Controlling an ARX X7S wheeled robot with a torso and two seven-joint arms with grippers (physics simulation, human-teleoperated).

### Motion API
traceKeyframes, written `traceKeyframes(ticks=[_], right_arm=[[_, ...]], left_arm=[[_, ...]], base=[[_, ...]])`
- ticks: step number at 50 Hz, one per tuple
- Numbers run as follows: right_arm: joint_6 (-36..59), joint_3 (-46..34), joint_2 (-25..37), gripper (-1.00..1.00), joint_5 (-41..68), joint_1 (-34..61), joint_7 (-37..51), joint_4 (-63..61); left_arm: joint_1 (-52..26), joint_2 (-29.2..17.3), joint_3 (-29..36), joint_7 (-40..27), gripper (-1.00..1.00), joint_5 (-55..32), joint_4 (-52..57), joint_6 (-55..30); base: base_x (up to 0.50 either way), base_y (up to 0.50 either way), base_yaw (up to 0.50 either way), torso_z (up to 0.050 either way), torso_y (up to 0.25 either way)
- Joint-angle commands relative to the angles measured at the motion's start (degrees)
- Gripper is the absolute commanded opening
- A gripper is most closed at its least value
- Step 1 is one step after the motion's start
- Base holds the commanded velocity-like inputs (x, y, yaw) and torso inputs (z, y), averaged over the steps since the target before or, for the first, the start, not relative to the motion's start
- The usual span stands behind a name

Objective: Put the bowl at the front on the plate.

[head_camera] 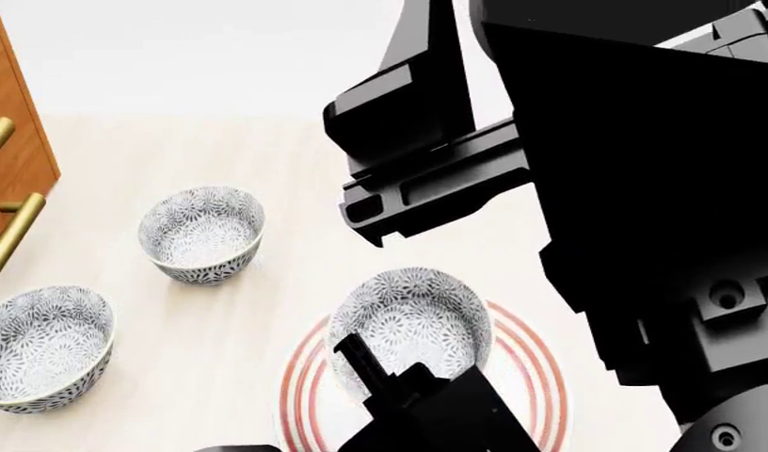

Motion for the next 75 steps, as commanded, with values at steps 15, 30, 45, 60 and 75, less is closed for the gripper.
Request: traceKeyframes(ticks=[15, 30, 45, 60, 75], right_arm=[[-0.7, 0.0, 1.0, 1.0, -0.4, -1.1, 0.2, -0.7], [-1.0, -0.1, 1.3, 1.0, -0.3, -1.3, 0.2, -1.0], [-1.3, -0.1, 1.6, 1.0, -0.5, -1.6, 0.1, -1.3], [-1.9, 0.1, 2.3, 1.0, -0.5, -2.3, 0.4, -2.0], [-2.4, 0.3, 2.8, 1.0, -0.6, -2.7, 0.5, -2.5]], left_arm=[[1.1, 0.1, -0.3, 0.0, -1.0, 2.2, -0.3, -0.2], [0.9, 0.1, -0.4, 0.1, -1.0, 0.8, -0.1, -1.9], [-0.1, 0.1, -0.2, 0.3, -1.0, -1.1, 1.3, -4.1], [1.1, 0.1, -0.3, 0.9, -1.0, 0.0, 1.9, -4.6], [2.4, 0.1, -0.3, 1.1, -1.0, 1.3, 0.6, -3.8]], base=[[0.0, 0.0, 0.0, 0.0, 0.001], [0.0, 0.0, 0.0, 0.0, 0.001], [0.0, 0.0, 0.0, 0.0, 0.0], [0.0, 0.0, 0.0, 0.001, 0.001], [0.0, 0.0, 0.0, 0.0, 0.001]])
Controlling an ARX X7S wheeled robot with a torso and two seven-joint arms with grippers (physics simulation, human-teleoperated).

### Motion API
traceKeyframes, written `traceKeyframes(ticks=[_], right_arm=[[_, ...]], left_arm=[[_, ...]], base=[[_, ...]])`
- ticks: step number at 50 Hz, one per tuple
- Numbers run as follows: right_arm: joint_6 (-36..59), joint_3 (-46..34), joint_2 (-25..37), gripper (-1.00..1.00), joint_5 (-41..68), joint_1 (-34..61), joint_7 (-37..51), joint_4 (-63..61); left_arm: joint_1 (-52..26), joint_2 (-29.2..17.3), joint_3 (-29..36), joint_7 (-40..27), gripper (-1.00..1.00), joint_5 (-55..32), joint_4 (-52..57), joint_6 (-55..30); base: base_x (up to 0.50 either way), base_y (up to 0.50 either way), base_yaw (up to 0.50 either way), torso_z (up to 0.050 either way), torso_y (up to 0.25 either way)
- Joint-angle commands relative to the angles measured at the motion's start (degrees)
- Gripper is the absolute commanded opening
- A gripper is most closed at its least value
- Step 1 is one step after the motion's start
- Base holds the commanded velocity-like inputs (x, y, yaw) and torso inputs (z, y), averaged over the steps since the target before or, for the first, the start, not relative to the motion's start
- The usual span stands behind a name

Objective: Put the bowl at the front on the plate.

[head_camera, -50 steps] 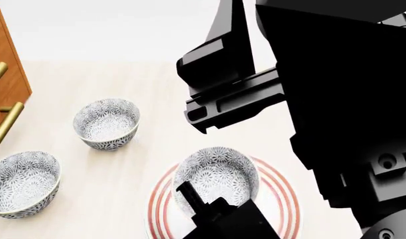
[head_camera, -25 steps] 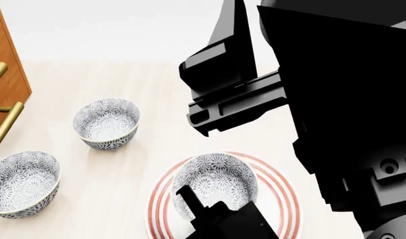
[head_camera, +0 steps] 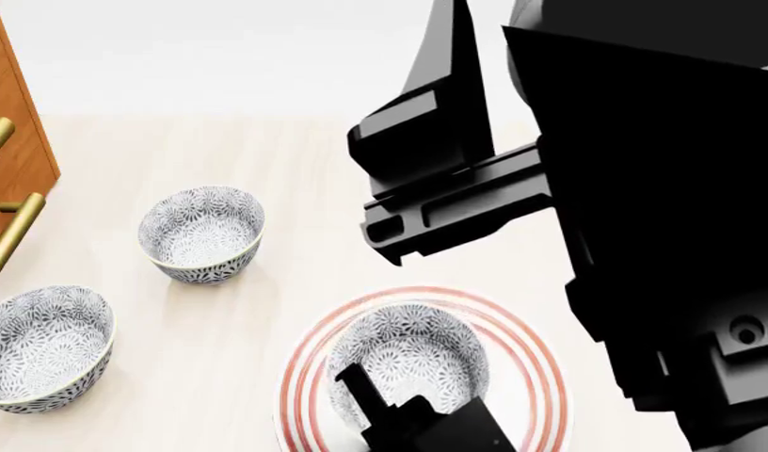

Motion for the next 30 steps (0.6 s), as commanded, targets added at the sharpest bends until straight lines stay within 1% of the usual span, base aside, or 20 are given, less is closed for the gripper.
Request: traceKeyframes(ticks=[1, 17, 26, 27, 30], right_arm=[[-0.4, 0.1, 0.4, 1.0, -0.1, -0.4, 0.0, -0.4], [-0.6, 0.1, 0.6, 1.0, 0.1, -0.5, 0.3, -0.6], [-0.8, 0.1, 0.9, 1.0, -0.2, -0.9, 0.1, -0.8], [-0.9, 0.2, 1.0, 1.0, 0.0, -0.8, 0.3, -0.9], [-0.9, 0.1, 1.0, 1.0, 0.2, -0.7, 0.5, -0.9]], left_arm=[[0.6, 0.1, -0.3, -0.4, -1.0, 1.8, -0.7, 0.4], [2.0, 0.1, -0.3, -0.1, -1.0, 3.4, -1.4, 1.3], [1.5, 0.1, -0.4, -0.9, -1.0, 1.9, -1.6, 1.7], [1.5, 0.1, -0.4, -1.0, 1.0, 2.1, -1.5, 2.2], [1.4, 0.1, -0.4, -0.7, 1.0, 1.9, -1.2, 2.2]], base=[[0.0, 0.0, 0.0, 0.0, 0.0], [0.0, 0.0, 0.0, 0.0, 0.0], [0.0, 0.0, 0.0, 0.0, 0.0], [0.0, 0.0, 0.0, 0.0, 0.0], [0.0, 0.0, 0.0, 0.0, 0.0]])
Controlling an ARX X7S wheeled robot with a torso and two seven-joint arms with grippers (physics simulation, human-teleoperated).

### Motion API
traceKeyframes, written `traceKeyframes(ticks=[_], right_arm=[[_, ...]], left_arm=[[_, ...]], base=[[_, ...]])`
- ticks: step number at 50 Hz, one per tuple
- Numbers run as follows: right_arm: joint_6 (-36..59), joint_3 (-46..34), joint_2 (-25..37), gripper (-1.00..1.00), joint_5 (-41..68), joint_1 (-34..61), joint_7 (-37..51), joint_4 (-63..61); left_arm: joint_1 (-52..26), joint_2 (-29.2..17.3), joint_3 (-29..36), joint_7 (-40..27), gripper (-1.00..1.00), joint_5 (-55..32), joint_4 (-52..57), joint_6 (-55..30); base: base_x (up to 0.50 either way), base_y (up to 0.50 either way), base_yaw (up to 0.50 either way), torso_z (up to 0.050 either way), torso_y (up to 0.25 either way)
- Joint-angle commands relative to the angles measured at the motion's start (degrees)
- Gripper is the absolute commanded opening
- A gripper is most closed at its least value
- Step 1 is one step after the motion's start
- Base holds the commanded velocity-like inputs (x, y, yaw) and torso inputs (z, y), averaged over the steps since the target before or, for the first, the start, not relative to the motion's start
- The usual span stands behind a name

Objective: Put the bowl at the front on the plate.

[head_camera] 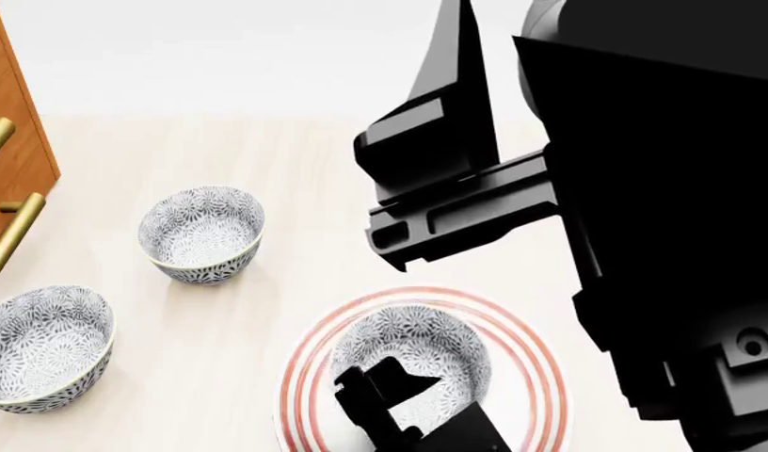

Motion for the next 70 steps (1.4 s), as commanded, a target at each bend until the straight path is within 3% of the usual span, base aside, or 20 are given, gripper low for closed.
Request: traceKeyframes(ticks=[1, 20, 34, 70], right_arm=[[-0.2, 0.0, 0.3, 1.0, 0.2, 0.0, 0.2, -0.3], [-0.2, 0.0, 0.5, 1.0, 0.7, 0.6, 0.5, -0.4], [-0.7, -0.1, 1.4, 1.0, -0.6, -1.4, 0.3, -1.0], [-1.5, 0.0, 2.7, 1.0, 0.5, -2.1, 1.1, -2.6]], left_arm=[[-0.2, 0.0, 0.0, -0.5, 1.0, -0.8, -0.4, 0.6], [-0.8, 0.0, 0.0, 0.5, 1.0, -1.5, 1.3, 1.4], [-3.7, -0.3, -1.2, 1.1, 1.0, -9.1, 3.5, 4.3], [-7.1, -5.5, -11.1, 4.6, 1.0, -20.1, 7.0, 5.1]], base=[[0.0, 0.0, 0.0, 0.0, 0.0], [0.0, 0.0, 0.0, 0.0, 0.0], [0.0, 0.0, 0.0, 0.0, 0.0], [0.0, 0.0, 0.0, 0.0, 0.0]])
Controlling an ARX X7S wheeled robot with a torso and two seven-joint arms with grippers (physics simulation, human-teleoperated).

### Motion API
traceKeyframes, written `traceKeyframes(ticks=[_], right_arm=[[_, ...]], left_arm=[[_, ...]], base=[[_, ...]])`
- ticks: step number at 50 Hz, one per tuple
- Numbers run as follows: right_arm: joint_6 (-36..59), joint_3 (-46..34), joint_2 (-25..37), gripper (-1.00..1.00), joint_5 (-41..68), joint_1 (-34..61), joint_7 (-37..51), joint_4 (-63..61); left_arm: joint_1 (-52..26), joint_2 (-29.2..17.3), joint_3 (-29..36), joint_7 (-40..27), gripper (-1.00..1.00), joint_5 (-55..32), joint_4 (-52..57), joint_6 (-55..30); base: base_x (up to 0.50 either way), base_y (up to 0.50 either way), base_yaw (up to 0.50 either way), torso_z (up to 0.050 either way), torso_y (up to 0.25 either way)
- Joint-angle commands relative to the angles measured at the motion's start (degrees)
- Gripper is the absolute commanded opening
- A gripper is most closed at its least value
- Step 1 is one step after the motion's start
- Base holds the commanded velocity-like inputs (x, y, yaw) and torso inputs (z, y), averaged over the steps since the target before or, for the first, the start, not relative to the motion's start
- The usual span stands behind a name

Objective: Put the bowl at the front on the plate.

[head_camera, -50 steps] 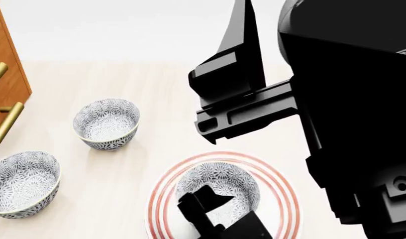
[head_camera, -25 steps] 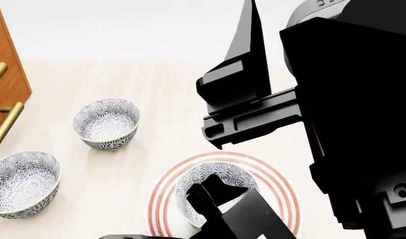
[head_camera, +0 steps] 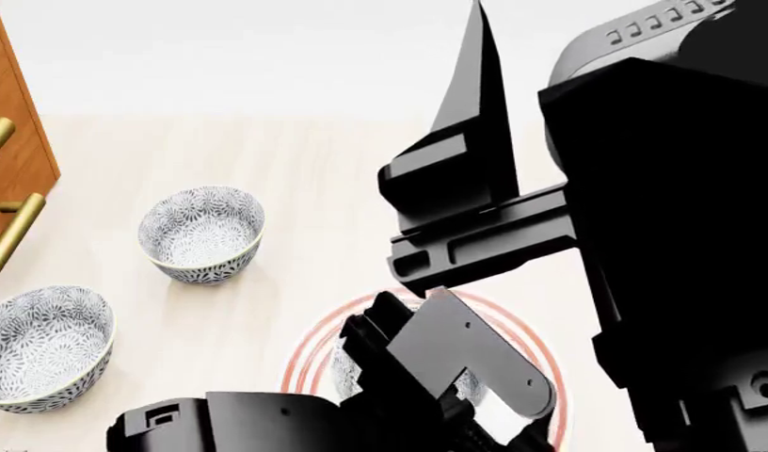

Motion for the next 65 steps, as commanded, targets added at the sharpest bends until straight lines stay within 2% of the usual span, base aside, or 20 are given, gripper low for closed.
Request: traceKeyframes(ticks=[1, 10, 15, 30, 40, 51, 57, 65], right_arm=[[0.0, 0.0, 0.2, 1.0, 0.6, 0.3, 0.1, -0.3], [-0.5, 0.4, 0.8, 1.0, 0.9, 0.4, 0.1, -0.9], [-0.2, 0.4, 0.8, 1.0, 1.0, 0.6, -0.1, -0.9], [-0.3, 0.2, 0.6, 1.0, -0.2, 0.0, -1.0, -0.9], [-0.5, 0.1, 0.5, 1.0, -0.6, -0.7, -1.5, -1.5], [-0.9, 0.2, 0.5, 1.0, -2.0, -1.9, -2.7, -2.0], [-0.7, -0.1, 0.3, 1.0, -2.1, -1.9, -2.8, -2.0], [-0.7, -0.2, 0.0, 1.0, -2.6, -2.0, -3.0, -1.8]], left_arm=[[-1.2, -1.4, -2.6, 1.4, 1.0, -2.6, -0.5, 0.4], [-3.2, -3.3, -6.1, 1.9, 1.0, -4.9, -2.4, 1.2], [-3.6, -3.1, -7.9, 2.5, 1.0, -5.7, -7.0, 2.2], [-4.1, -4.4, -10.4, 3.3, 1.0, -6.0, -11.6, 4.7], [-4.3, -3.5, -11.3, 3.9, 1.0, -4.7, -19.4, 7.5], [-5.4, -0.5, -12.7, 5.0, 1.0, -2.6, -33.3, 12.2], [-6.0, 0.1, -13.3, 8.2, 1.0, -2.7, -38.1, 13.4], [-6.0, 0.4, -14.2, 8.6, 1.0, -2.6, -41.6, 15.6]], base=[[0.0, 0.0, 0.0, 0.0, 0.0], [0.0, 0.0, 0.0, 0.0, 0.0], [0.0, 0.0, 0.0, 0.0, 0.0], [0.0, 0.0, 0.0, 0.0, 0.0], [0.0, 0.0, 0.0, 0.0, 0.0], [0.0, 0.0, 0.0, 0.0, 0.0], [0.0, 0.0, 0.0, 0.0, 0.0], [0.0, 0.0, 0.0, 0.0, 0.0]])
